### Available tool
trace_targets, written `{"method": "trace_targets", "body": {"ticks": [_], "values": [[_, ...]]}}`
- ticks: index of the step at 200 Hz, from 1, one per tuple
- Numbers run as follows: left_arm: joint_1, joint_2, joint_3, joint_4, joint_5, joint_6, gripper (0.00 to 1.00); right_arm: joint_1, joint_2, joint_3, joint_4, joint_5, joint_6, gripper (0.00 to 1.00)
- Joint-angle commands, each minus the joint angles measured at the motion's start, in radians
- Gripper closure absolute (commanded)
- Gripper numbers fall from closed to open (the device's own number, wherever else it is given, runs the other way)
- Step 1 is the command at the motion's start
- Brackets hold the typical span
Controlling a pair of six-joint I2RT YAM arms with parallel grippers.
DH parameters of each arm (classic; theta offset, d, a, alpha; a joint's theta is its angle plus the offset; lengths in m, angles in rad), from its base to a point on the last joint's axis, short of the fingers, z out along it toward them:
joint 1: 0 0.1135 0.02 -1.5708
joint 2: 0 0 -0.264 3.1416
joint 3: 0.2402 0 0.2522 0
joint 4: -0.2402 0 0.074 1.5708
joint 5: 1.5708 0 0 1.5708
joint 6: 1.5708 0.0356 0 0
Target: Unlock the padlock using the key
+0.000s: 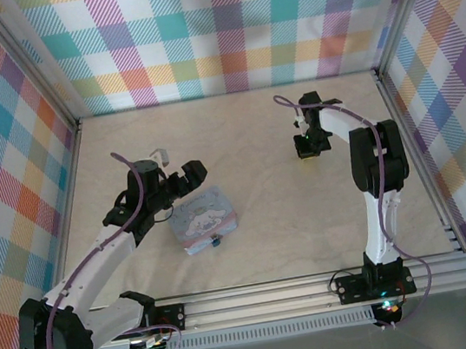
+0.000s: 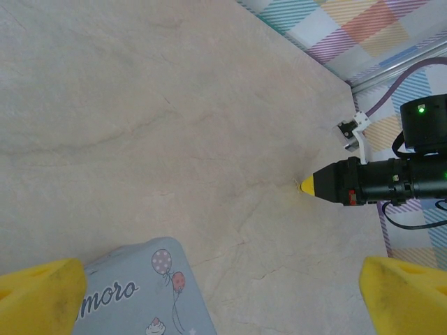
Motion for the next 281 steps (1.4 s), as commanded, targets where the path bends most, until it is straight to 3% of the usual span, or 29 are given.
{"method": "trace_targets", "body": {"ticks": [1,62,101,149,194,235,281], "values": [[-0.01,-0.027,0.026,-0.028,-0.013,0.001,0.0,0.007,-0.043,-0.049,-0.01,0.027,0.01,1.0],[-0.013,-0.021,0.023,0.013,0.005,-0.1,0.0,0.009,-0.173,-0.158,0.075,0.002,0.054,1.0],[-0.026,0.01,0.026,0.065,0.033,-0.192,0.0,0.012,-0.277,-0.239,0.167,-0.087,0.08,1.0],[-0.045,0.063,0.059,0.101,0.074,-0.335,0.0,0.018,-0.432,-0.323,0.289,-0.291,0.129,1.0],[-0.071,0.14,0.133,0.114,0.14,-0.482,0.07,0.042,-0.592,-0.42,0.498,-0.593,0.198,1.0],[-0.114,0.174,0.195,0.206,0.178,-0.495,0.12,0.077,-0.678,-0.467,0.662,-0.793,0.322,1.0],[-0.154,0.2,0.238,0.317,0.209,-0.468,0.18,0.11,-0.725,-0.504,0.801,-0.888,0.48,1.0]]}}
